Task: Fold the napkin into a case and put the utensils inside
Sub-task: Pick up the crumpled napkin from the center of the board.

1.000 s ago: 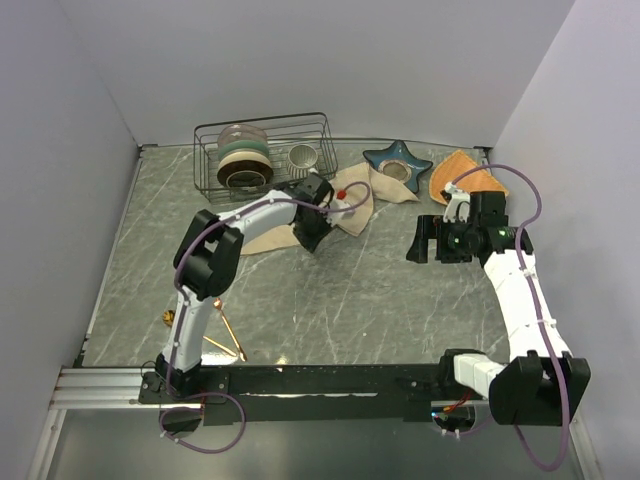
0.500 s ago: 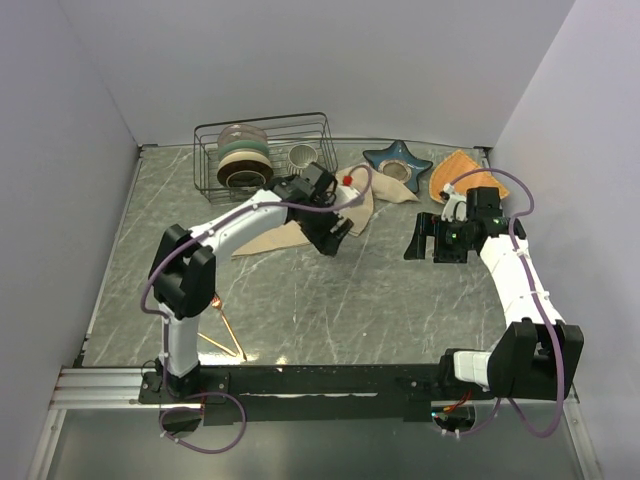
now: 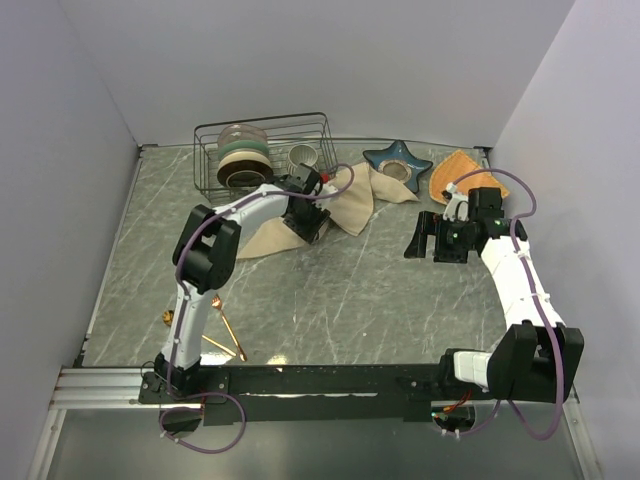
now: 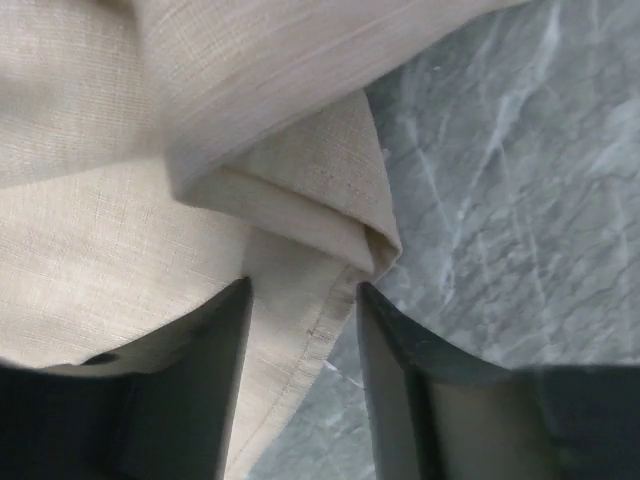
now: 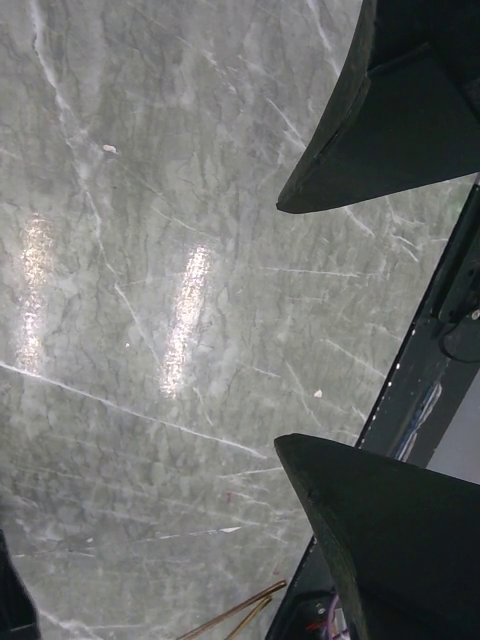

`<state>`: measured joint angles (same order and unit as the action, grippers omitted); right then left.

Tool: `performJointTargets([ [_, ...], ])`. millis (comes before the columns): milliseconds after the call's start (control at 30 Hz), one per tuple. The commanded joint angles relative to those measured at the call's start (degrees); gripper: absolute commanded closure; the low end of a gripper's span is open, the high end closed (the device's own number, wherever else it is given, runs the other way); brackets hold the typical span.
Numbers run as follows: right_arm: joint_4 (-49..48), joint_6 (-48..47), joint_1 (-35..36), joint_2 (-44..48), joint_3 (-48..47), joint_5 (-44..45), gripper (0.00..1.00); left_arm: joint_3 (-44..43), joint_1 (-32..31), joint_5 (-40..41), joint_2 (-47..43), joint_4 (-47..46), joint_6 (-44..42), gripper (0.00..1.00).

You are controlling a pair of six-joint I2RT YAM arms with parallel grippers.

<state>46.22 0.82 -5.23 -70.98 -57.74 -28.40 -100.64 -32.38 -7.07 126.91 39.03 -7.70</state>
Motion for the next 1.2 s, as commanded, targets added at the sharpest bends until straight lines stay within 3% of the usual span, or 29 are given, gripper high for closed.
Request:
performJointTargets([
  [0, -1.5, 0.9, -0.9, 0.1, 0.0, -1.3, 0.00, -0.1, -2.8, -4.6, 0.7, 0.5, -1.8, 0.63],
  [67, -1.4, 0.9, -1.4, -0.2, 0.1, -1.5, 0.00, 1.8, -5.0, -5.7, -1.1, 1.9, -2.7, 0.89],
  [133, -1.3, 0.9, -1.9, -1.0, 0.1, -1.8, 0.00, 5.8, -7.0, -6.6, -4.7, 2.5, -3.4, 0.99],
  [333, -0.7, 0.7, -4.2, -4.3, -0.2, -3.5, 0.05, 10.1, -11.7, -19.5, -10.7, 9.2, 0.0, 0.99],
  [400, -0.1, 0.5, -4.8, -5.7, -0.4, -4.3, 0.08, 10.5, -11.7, -23.9, -11.5, 12.8, -0.6, 0.93],
  [433, 0.1, 0.5, -5.1, -6.1, -0.4, -4.6, 0.11, 10.6, -11.7, -24.9, -12.6, 14.0, -1.6, 0.85],
  [467, 0.1, 0.4, -5.1, -6.7, -0.4, -5.1, 0.12, 10.9, -11.2, -25.6, -13.7, 14.5, -2.5, 0.55],
  [567, -0.2, 0.8, -5.7, -7.5, 0.2, -5.4, 0.17, 11.3, -10.8, -25.5, -19.3, 11.2, -3.8, 0.28],
  [767, -1.0, 1.1, -10.3, -9.3, 2.0, -7.1, 0.30, 3.3, -12.9, -16.9, -19.4, -1.3, 1.4, 0.28],
  [967, -4.7, 2.7, -12.1, -14.3, 1.2, -10.7, 0.45, -12.0, -13.8, -16.8, -6.5, -1.5, 7.3, 0.34],
  [1167, -11.8, 6.8, -11.9, -20.1, -1.2, -12.6, 0.53, -11.0, -13.7, -18.7, -5.1, -3.4, 8.9, 0.35],
])
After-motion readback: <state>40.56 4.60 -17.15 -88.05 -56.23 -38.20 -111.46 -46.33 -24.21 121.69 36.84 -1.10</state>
